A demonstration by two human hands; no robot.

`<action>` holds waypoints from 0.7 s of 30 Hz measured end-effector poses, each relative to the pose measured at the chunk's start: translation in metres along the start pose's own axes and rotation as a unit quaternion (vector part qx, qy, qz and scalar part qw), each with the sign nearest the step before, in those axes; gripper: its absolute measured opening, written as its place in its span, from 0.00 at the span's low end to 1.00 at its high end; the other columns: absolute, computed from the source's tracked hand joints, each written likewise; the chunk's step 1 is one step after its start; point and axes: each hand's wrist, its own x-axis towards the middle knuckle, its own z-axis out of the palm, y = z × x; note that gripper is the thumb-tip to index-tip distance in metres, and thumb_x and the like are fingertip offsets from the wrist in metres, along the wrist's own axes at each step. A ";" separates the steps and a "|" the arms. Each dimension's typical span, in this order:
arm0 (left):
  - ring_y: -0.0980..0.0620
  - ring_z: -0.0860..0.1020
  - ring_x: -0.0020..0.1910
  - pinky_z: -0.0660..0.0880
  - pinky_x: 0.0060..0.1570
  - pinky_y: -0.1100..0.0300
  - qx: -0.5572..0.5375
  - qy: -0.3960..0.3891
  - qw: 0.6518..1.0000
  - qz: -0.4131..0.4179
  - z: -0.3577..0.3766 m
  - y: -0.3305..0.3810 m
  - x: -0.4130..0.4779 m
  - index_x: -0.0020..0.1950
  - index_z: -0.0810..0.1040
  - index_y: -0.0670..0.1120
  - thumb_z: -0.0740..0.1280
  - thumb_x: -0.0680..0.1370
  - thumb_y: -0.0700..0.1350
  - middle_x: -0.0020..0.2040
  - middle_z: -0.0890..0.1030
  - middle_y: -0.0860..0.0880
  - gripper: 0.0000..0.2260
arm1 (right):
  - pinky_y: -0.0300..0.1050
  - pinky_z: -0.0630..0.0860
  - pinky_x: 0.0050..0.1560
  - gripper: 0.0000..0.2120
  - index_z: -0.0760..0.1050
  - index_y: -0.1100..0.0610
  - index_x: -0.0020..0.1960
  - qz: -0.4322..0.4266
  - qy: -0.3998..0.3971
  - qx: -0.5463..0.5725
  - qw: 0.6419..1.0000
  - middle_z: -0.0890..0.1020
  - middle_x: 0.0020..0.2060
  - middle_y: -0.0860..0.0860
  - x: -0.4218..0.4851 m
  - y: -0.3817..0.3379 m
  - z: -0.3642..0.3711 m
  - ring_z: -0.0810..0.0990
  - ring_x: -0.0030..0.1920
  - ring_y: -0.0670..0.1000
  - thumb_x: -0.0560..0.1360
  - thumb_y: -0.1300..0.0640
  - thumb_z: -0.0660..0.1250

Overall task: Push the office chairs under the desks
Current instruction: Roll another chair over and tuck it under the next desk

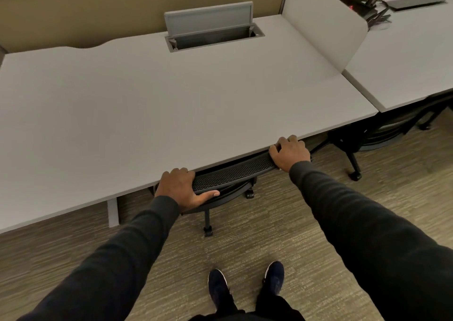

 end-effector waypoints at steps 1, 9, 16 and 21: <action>0.50 0.73 0.38 0.75 0.44 0.53 -0.001 0.000 1.000 -0.005 0.002 -0.001 -0.002 0.45 0.76 0.51 0.45 0.64 0.85 0.37 0.74 0.51 0.42 | 0.57 0.73 0.56 0.24 0.74 0.56 0.63 0.002 0.000 0.004 1.000 0.72 0.62 0.59 0.000 -0.002 0.001 0.72 0.60 0.63 0.79 0.39 0.56; 0.51 0.73 0.39 0.75 0.44 0.53 0.001 -0.006 1.000 -0.015 0.007 -0.013 -0.008 0.50 0.78 0.50 0.46 0.64 0.85 0.39 0.74 0.52 0.44 | 0.57 0.73 0.57 0.27 0.74 0.56 0.64 -0.001 0.013 0.011 1.000 0.72 0.62 0.59 -0.006 -0.012 0.006 0.72 0.61 0.62 0.79 0.36 0.55; 0.49 0.74 0.42 0.73 0.44 0.53 -0.040 -0.031 0.999 0.006 -0.003 0.009 0.009 0.55 0.77 0.51 0.48 0.64 0.85 0.42 0.74 0.52 0.43 | 0.59 0.71 0.62 0.30 0.69 0.57 0.72 -0.032 0.043 0.073 0.996 0.71 0.68 0.61 -0.022 0.000 0.003 0.70 0.66 0.62 0.80 0.36 0.56; 0.46 0.74 0.50 0.73 0.51 0.50 -0.066 -0.009 0.994 0.091 -0.015 0.096 0.054 0.63 0.75 0.51 0.53 0.71 0.79 0.51 0.76 0.48 0.37 | 0.60 0.70 0.63 0.32 0.66 0.56 0.74 0.030 0.090 0.089 0.992 0.69 0.71 0.61 -0.049 0.067 -0.011 0.71 0.67 0.64 0.80 0.35 0.55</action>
